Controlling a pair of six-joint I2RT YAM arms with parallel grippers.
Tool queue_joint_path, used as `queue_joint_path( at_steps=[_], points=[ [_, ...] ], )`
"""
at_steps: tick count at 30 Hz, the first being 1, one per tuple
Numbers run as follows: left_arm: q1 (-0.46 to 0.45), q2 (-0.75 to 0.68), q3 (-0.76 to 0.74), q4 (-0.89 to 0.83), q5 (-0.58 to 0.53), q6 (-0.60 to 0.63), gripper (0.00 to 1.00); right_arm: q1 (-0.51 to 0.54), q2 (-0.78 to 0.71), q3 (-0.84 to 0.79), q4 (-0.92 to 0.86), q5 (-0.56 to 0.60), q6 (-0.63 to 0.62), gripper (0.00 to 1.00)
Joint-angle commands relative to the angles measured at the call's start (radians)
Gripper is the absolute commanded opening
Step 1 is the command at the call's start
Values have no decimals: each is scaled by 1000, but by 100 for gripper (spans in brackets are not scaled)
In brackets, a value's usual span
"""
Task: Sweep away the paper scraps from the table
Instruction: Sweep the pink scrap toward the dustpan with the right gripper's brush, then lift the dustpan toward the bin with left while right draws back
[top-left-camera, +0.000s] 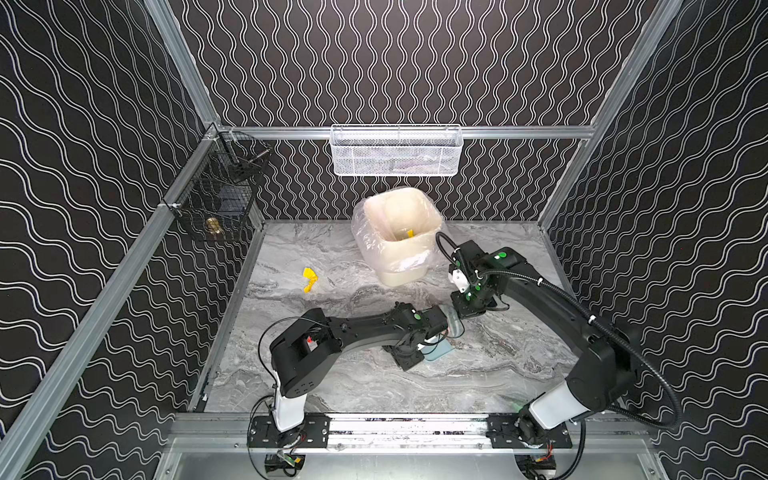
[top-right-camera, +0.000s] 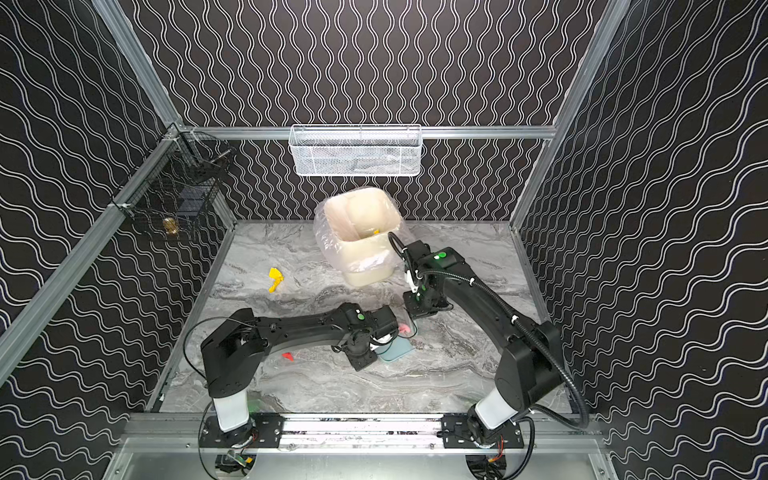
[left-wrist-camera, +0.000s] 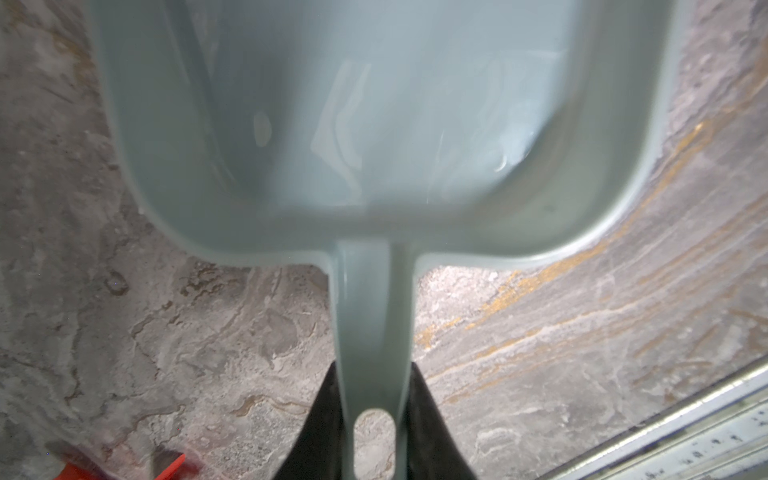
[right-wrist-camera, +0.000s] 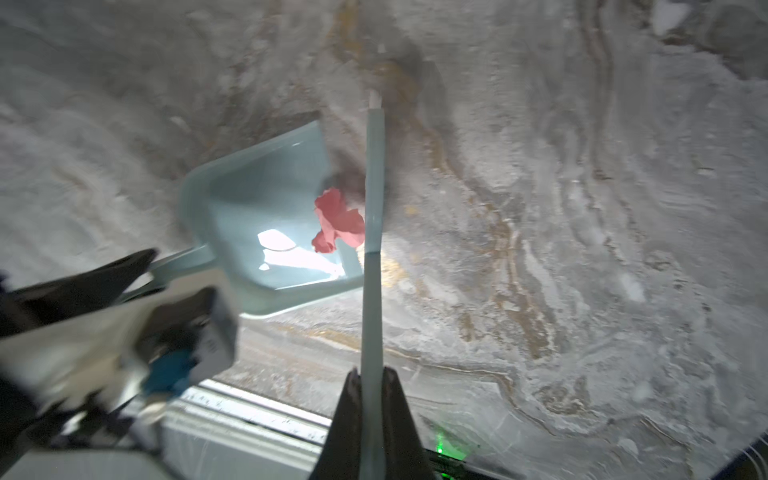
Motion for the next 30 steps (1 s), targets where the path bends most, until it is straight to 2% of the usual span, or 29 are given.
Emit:
queue_joint_path(
  at_steps=[1, 5, 9, 15, 22, 30],
  points=[
    [1, 2, 9, 2, 12, 8, 0, 36, -24, -9, -1, -101, 38, 0],
    [4, 3, 3, 8, 15, 6, 0, 52, -48, -20, -8, -138, 47, 0],
    [5, -5, -7, 11, 15, 5, 0, 38, -64, -13, -44, -70, 50, 0],
    [5, -39, -31, 19, 3, -10, 0, -86, -108, 3, -55, -48, 34, 0],
    [5, -158, -82, 21, -38, -39, 0, -244, -172, -24, 8, -92, 22, 0],
    [5, -346, -69, -123, -115, -97, 0, -305, -208, -91, 84, -169, 43, 0]
  ],
)
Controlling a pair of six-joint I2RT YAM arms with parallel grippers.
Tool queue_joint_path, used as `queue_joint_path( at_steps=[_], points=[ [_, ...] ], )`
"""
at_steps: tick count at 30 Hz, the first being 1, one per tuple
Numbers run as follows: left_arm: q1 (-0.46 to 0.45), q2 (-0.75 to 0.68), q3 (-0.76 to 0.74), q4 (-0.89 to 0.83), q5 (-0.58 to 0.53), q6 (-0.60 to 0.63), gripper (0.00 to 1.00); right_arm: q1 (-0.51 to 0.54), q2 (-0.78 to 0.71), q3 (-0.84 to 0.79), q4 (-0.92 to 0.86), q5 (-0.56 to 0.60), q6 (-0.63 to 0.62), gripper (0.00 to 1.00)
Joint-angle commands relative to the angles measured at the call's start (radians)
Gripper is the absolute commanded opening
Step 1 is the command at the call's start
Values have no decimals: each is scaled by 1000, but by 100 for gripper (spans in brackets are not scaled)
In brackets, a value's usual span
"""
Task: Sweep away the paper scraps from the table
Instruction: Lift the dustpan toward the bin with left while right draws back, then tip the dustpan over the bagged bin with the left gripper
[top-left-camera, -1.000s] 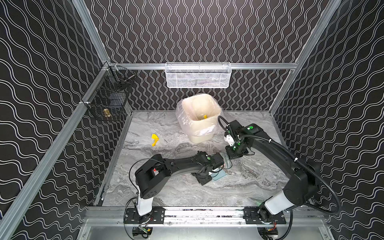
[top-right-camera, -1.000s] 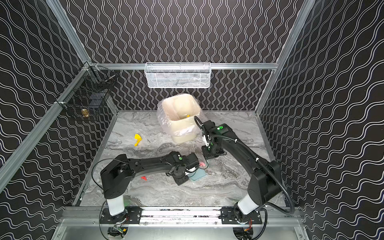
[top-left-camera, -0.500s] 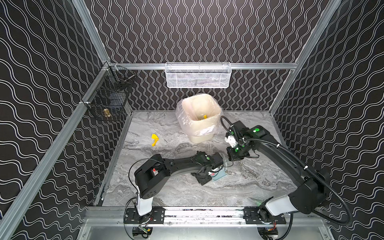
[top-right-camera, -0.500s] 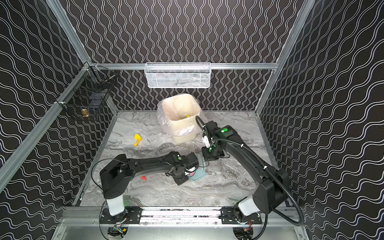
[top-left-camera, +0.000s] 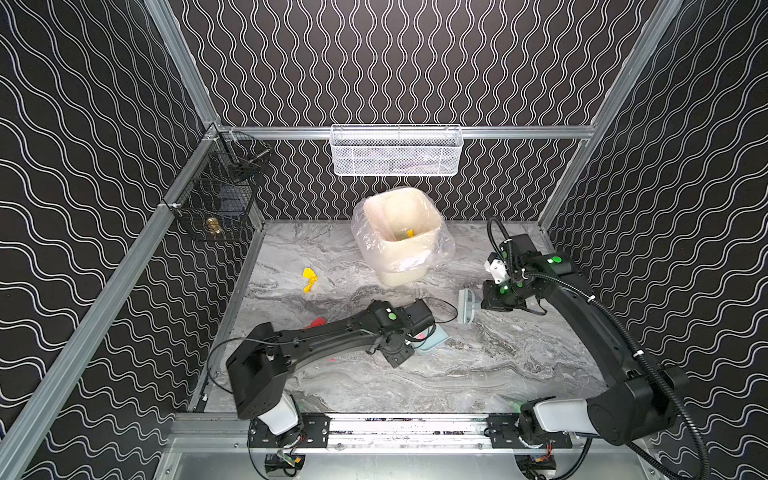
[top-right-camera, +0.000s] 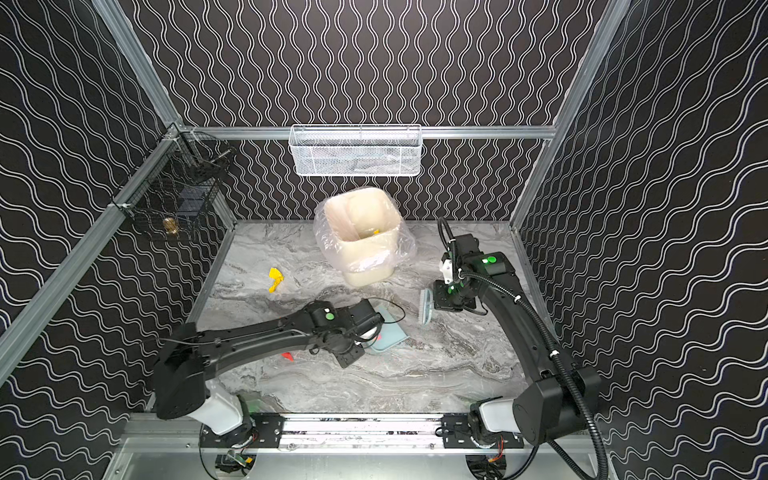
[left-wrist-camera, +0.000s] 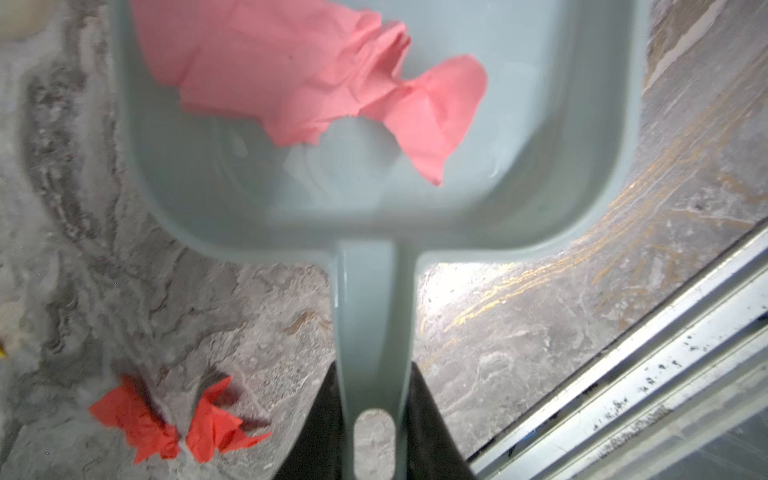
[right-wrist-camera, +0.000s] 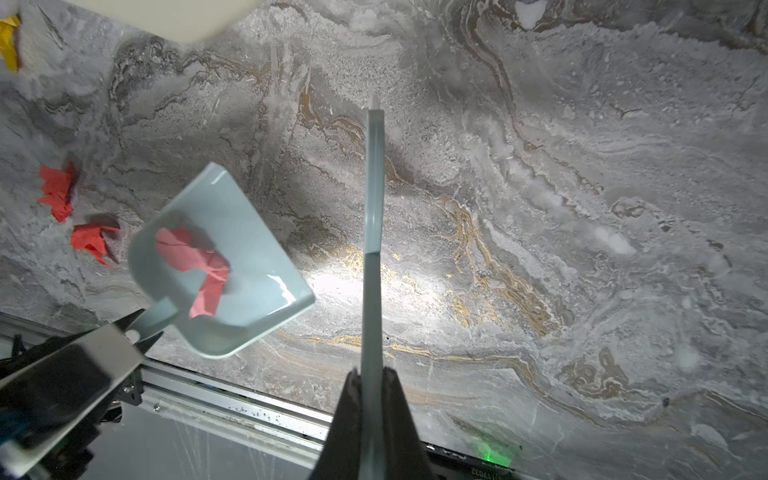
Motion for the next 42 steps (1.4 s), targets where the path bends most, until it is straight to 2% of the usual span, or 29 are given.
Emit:
queue_joint_path(
  at_steps=[1, 7, 10, 19, 27, 32, 42],
  points=[
    [1, -63, 29, -104, -58, -45, 0, -11, -12, -13, 46, -42, 10, 0],
    [8, -158, 137, -268, -126, -88, 0, -40, -17, -23, 53, -63, 3, 0],
    [46, -182, 211, -341, -125, -91, 0, -51, -23, -31, 58, -79, 1, 0],
    [302, -170, 451, -454, -50, 24, 0, -74, -34, -30, 56, -102, -7, 0],
    [499, -62, 669, -487, 48, 140, 0, -94, -55, -44, 51, -107, -14, 0],
    [589, 37, 815, -500, 77, 180, 0, -103, -58, -45, 49, -111, -20, 0],
    [624, 260, 1106, -572, -21, 236, 0, -113, -84, -100, 67, -138, 2, 0]
  ],
)
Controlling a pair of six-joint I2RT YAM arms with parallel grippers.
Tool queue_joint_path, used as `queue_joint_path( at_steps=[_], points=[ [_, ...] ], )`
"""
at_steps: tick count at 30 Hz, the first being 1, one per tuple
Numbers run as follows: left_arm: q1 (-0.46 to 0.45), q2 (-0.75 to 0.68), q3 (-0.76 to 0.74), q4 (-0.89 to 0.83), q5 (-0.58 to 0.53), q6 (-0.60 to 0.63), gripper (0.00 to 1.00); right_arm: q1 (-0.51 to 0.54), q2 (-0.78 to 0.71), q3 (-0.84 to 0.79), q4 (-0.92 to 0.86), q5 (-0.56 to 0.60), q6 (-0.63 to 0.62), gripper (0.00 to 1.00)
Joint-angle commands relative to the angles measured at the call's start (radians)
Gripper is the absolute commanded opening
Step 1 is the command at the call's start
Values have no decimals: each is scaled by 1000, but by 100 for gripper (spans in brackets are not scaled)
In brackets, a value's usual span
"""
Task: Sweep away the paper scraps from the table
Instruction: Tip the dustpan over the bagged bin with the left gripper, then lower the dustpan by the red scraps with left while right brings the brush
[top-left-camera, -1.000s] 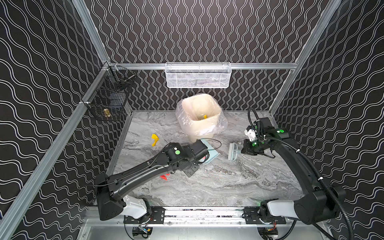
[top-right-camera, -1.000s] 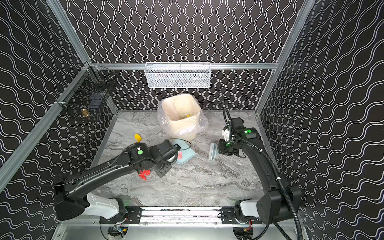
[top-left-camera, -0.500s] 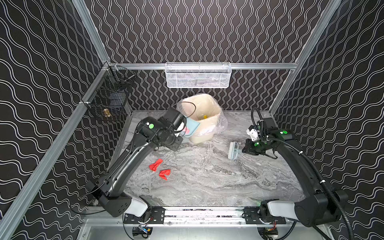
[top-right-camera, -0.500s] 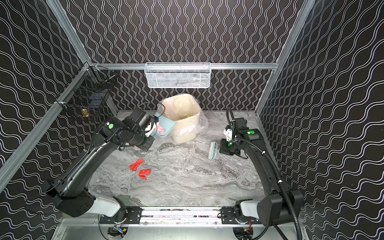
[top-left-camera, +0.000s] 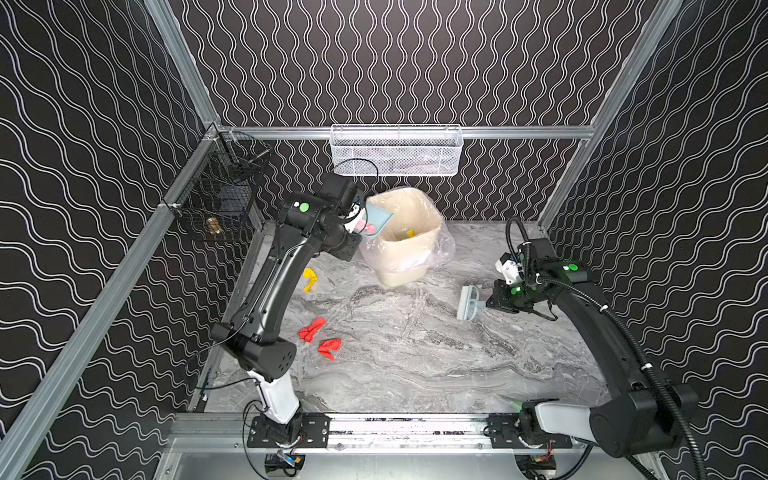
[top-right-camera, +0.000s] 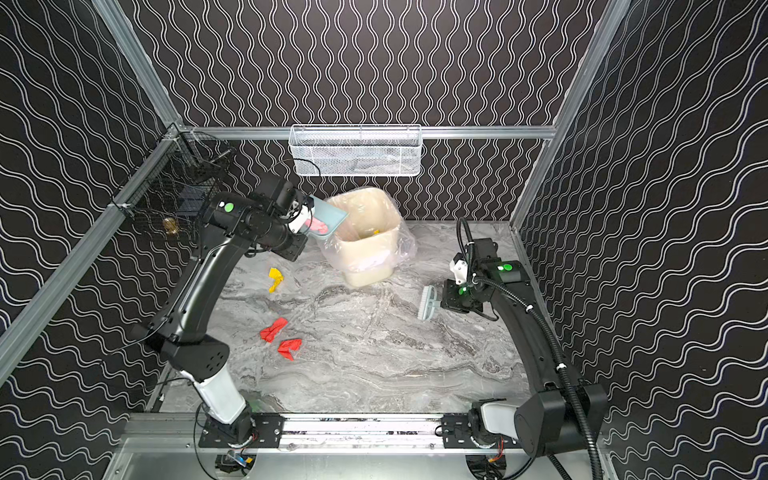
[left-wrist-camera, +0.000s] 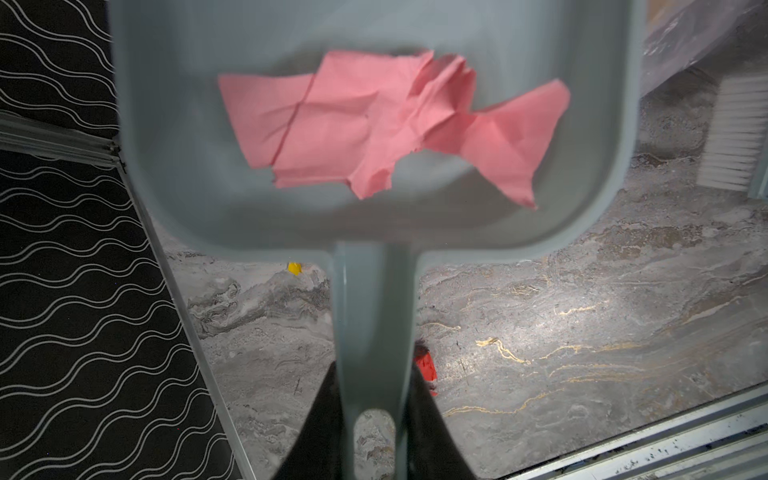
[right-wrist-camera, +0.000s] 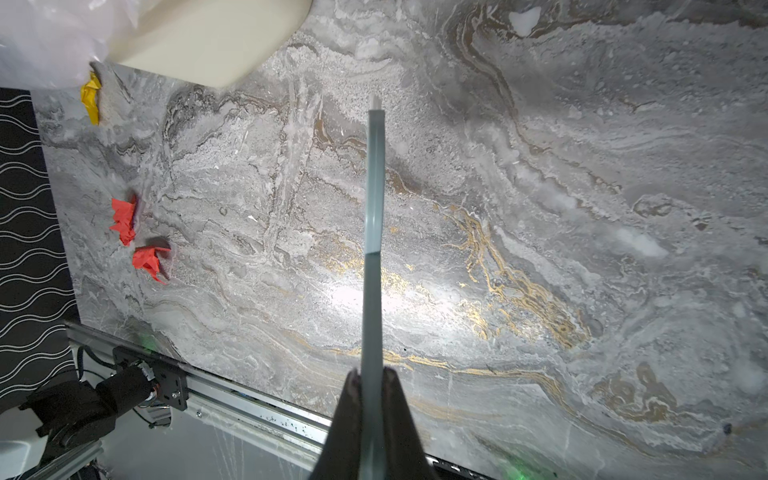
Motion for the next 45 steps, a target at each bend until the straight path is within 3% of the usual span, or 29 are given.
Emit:
queue_joint_path(
  at_steps=[1, 10, 21, 33, 41, 45],
  points=[
    [2, 46, 62, -31, -60, 25, 0, -1, -19, -28, 15, -27, 13, 0],
    [-57, 136, 123, -37, -322, 89, 0, -1, -60, -82, 2, -42, 36, 0],
    [-207, 220, 197, -28, -666, 157, 0, -1, -108, -132, -5, -72, 49, 0],
    [-328, 275, 145, 107, -1022, 437, 0, 0, -161, -184, 4, -101, 49, 0],
    [-335, 292, 128, 223, -1120, 644, 0, 0, -177, -216, 34, -115, 54, 0],
    [-336, 285, 104, 239, -1109, 668, 0, 0, -171, -217, 51, -120, 57, 0]
  ],
)
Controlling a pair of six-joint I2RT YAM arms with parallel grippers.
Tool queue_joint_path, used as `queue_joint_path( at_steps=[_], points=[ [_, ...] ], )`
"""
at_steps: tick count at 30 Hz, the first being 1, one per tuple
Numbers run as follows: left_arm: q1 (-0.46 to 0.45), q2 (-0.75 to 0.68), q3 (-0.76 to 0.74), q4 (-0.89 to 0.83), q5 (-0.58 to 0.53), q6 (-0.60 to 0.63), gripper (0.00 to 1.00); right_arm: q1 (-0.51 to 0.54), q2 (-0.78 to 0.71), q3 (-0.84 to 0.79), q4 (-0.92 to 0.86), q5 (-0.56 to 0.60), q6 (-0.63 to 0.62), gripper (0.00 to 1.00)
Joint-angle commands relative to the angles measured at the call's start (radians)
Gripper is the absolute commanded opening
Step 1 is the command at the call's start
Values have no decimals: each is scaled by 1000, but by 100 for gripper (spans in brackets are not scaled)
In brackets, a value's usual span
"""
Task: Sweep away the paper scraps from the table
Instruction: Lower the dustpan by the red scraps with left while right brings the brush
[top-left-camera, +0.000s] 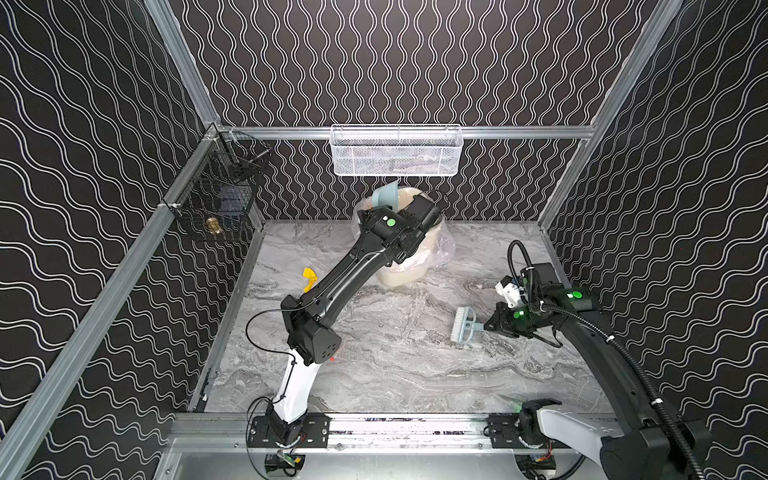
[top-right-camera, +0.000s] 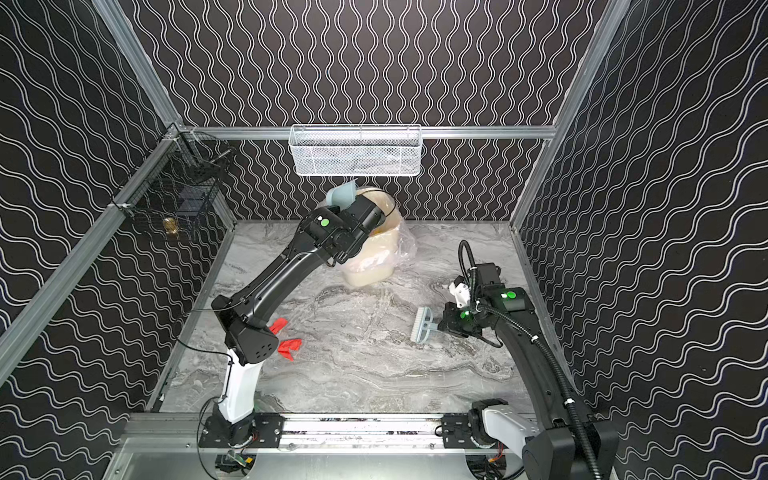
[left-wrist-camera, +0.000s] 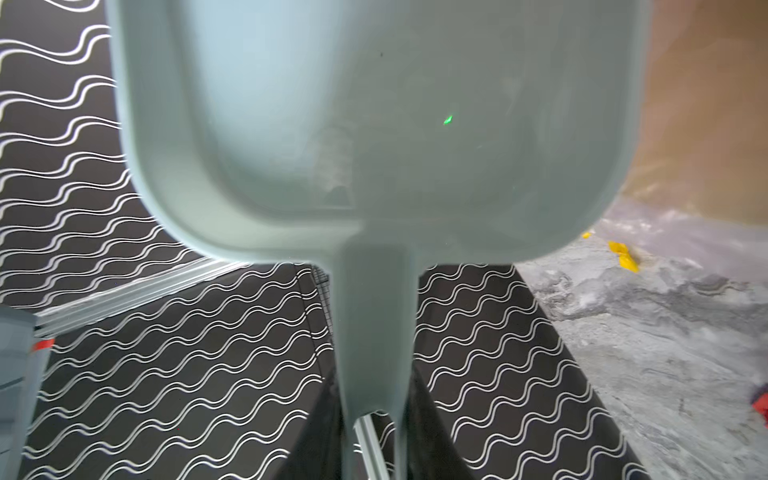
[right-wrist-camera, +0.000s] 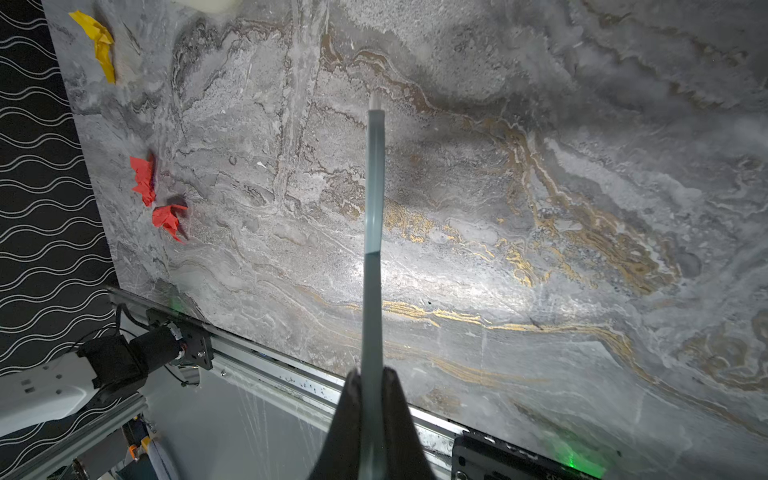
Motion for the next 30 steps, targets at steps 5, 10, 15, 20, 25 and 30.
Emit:
queue_joint_path(
  at_steps=[5, 10, 15, 20, 25, 30],
  points=[
    [0, -35, -41, 43, 3, 19, 0, -1, 5, -13, 55, -37, 18, 0],
    [-2, -73, -45, 38, 79, -83, 0, 8, 7, -25, 94, -82, 27, 0],
    [-2, -112, 10, -74, 257, -312, 0, 67, 4, -62, 160, -126, 62, 0],
    [-2, -223, -97, -105, 444, -527, 0, 226, 9, -82, 280, -133, 162, 0],
    [-1, -360, -262, -71, 592, -657, 0, 433, 77, -73, 445, -137, 242, 0],
    [6, -490, -409, -9, 675, -705, 0, 579, 198, 5, 580, -131, 261, 0]
  ],
)
